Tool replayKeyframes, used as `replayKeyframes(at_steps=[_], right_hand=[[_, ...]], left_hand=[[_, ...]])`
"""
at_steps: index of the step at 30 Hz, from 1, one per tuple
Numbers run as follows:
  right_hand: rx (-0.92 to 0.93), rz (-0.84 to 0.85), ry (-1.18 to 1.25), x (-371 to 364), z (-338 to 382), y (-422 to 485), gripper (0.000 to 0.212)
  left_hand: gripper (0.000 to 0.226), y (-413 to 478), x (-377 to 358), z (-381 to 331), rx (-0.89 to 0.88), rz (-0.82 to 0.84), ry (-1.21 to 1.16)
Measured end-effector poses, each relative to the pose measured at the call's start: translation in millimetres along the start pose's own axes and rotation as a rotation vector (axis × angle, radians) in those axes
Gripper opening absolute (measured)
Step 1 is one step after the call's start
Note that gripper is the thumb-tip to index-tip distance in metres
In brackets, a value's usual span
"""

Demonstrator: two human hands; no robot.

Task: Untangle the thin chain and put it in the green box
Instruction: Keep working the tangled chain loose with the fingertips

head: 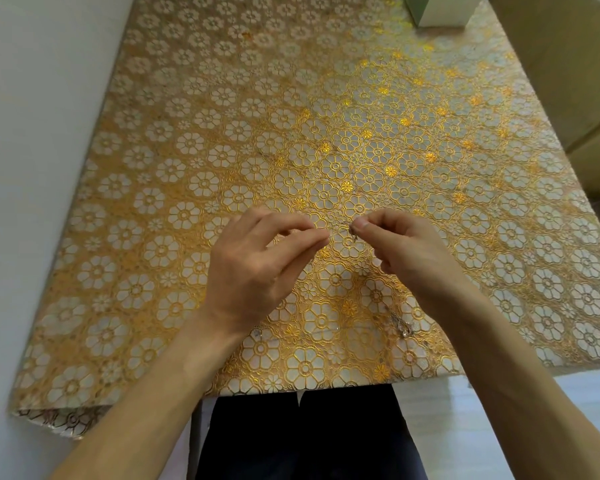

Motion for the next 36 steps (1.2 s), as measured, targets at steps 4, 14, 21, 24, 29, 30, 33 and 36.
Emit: replayKeyframes(at_steps=[4, 14, 21, 24, 29, 30, 33, 36], right_hand=[[0.000, -0.031, 0.002, -2, 0, 3, 0.019], [0.079, 0.013, -0.084, -10, 7, 2, 0.023], [0.096, 0.047, -0.053, -13, 10, -5, 0.023], [0.080, 0.048, -0.034, -11, 9, -5, 0.024], [0.071, 0.041, -0.041, -8, 8, -3, 0.026], [0.072, 0.031, -0.034, -6, 8, -3, 0.026], [0.076, 0.024, -0.033, -3, 9, -3, 0.026], [0.049, 0.081, 0.050, -6, 5, -3, 0.023]], left_hand=[[0.019, 1, -11, -3, -0.050, 0.151, 0.037], [0.035, 11, -22, 14, 0.167, 0.413, 0.002], [0.030, 13, -21, 3, 0.095, 0.330, 0.020], [0.032, 10, -19, 3, 0.037, 0.324, 0.011], [0.033, 9, -14, 5, -0.022, 0.316, 0.000], [0.033, 9, -12, 6, -0.023, 0.312, -0.001], [0.027, 9, -9, 9, 0.019, 0.313, -0.039], [0.011, 6, -10, 12, 0.235, 0.308, -0.231]])
Point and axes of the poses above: each hand's wrist, its own y-axis towards the middle knuckle, its own x-axis out of the back of the hand, z = x × y, the point moved 5 cm from there along y, towards the middle knuckle, and after that the axes turned 1 degree about z, right-handed, at the moved point
